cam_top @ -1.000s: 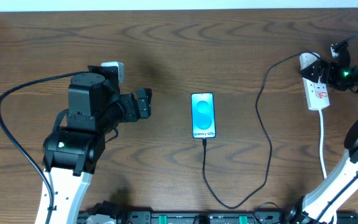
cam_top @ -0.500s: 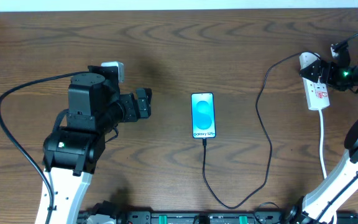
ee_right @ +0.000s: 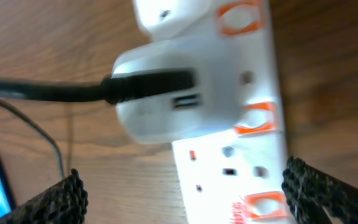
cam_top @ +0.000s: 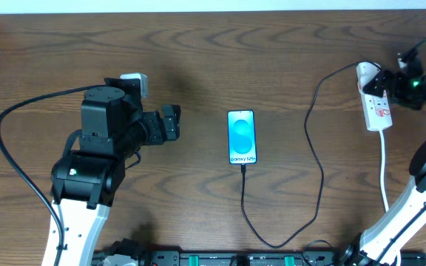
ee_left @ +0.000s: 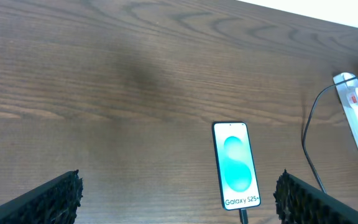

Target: Plug charger to phone and switch on socket

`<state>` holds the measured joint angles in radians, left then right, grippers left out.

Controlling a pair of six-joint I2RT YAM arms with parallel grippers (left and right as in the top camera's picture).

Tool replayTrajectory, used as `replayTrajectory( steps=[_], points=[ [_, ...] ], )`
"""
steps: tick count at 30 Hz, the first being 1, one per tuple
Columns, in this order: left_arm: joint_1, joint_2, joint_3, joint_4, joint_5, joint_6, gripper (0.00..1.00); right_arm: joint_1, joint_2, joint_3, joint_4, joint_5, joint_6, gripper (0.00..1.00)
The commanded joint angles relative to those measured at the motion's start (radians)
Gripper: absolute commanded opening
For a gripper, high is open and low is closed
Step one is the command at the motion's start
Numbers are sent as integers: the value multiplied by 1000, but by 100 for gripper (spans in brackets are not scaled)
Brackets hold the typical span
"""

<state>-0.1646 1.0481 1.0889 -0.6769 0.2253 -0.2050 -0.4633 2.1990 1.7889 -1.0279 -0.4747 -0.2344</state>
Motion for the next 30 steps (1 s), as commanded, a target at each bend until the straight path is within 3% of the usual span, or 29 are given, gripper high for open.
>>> replayTrajectory(
  steps=[1,14,20,30],
  points=[
    [3,-2,9,-1,-13,14,99,-16,4,104,-43,108,13,99],
    [3,-2,9,-1,-14,14,99,5,-47,341,-274,99,10,99],
    [3,-2,9,-1,-14,14,99,25,-128,342,-251,105,10,99],
    [3,-2,9,-1,-14,14,99,29,-73,296,-156,148,-33,99]
  ],
)
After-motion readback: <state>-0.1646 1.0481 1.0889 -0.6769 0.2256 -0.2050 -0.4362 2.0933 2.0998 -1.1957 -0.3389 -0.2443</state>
